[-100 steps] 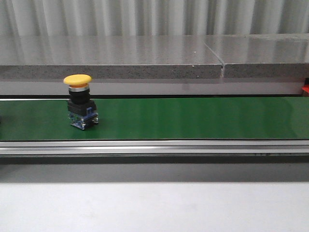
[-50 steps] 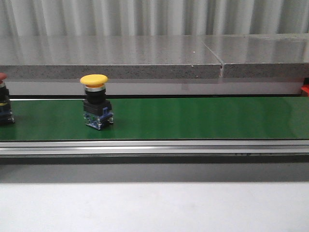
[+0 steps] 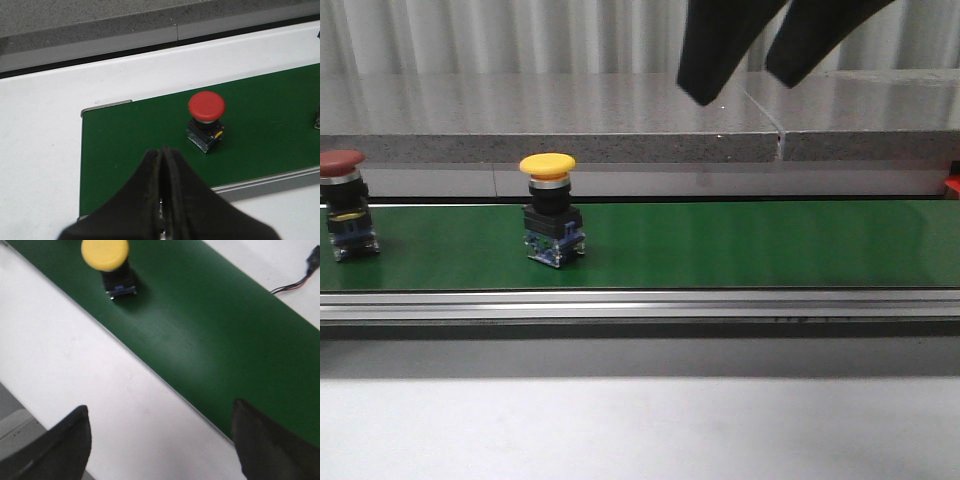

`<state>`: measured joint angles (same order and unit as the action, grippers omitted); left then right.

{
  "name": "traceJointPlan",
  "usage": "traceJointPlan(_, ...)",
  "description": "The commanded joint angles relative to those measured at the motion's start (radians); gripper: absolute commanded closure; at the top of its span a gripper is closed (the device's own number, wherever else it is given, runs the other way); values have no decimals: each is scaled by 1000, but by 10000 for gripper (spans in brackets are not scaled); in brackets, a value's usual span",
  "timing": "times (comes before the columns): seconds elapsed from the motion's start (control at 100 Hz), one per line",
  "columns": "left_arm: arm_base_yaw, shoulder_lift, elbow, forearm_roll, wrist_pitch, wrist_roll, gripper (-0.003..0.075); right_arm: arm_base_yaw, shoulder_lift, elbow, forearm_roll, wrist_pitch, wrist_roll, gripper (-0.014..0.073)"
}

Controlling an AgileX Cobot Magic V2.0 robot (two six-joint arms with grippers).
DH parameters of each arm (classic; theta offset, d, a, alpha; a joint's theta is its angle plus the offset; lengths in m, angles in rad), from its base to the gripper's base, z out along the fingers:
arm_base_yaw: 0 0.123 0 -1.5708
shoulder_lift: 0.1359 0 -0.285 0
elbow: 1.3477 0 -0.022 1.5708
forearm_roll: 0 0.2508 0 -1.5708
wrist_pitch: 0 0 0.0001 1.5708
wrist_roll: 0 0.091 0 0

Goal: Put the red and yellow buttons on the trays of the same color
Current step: 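Lower the right gripper onto the yellow button on the belt and grasp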

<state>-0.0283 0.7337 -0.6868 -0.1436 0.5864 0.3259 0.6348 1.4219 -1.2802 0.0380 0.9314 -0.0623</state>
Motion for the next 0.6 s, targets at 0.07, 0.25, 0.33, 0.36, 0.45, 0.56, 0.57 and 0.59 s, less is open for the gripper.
traceJointPlan(0.07,-7,-4,-27,-12,-74,-12,741,10,98,-140,92,60,-113,15)
traceJointPlan(0.25,-7,-4,-27,-12,-74,-12,741,10,206,-233,123,68,-159,15)
traceJointPlan(0.33,-7,-4,-27,-12,-74,-12,741,10,248,-266,123,58,-162,15)
traceJointPlan(0.36,-7,-4,-27,-12,-74,-12,741,10,259,-273,123,47,-162,15)
traceJointPlan(0.45,-7,-4,-27,-12,-74,-12,741,10,292,-290,123,6,-162,15)
traceJointPlan(0.56,-7,-4,-27,-12,-74,-12,741,10,329,-307,123,-34,-162,15)
traceJointPlan(0.57,-7,-4,-27,-12,-74,-12,741,10,334,-308,123,-39,-162,15)
traceJointPlan(0.59,-7,-4,-27,-12,-74,-12,741,8,341,-310,123,-46,-162,15)
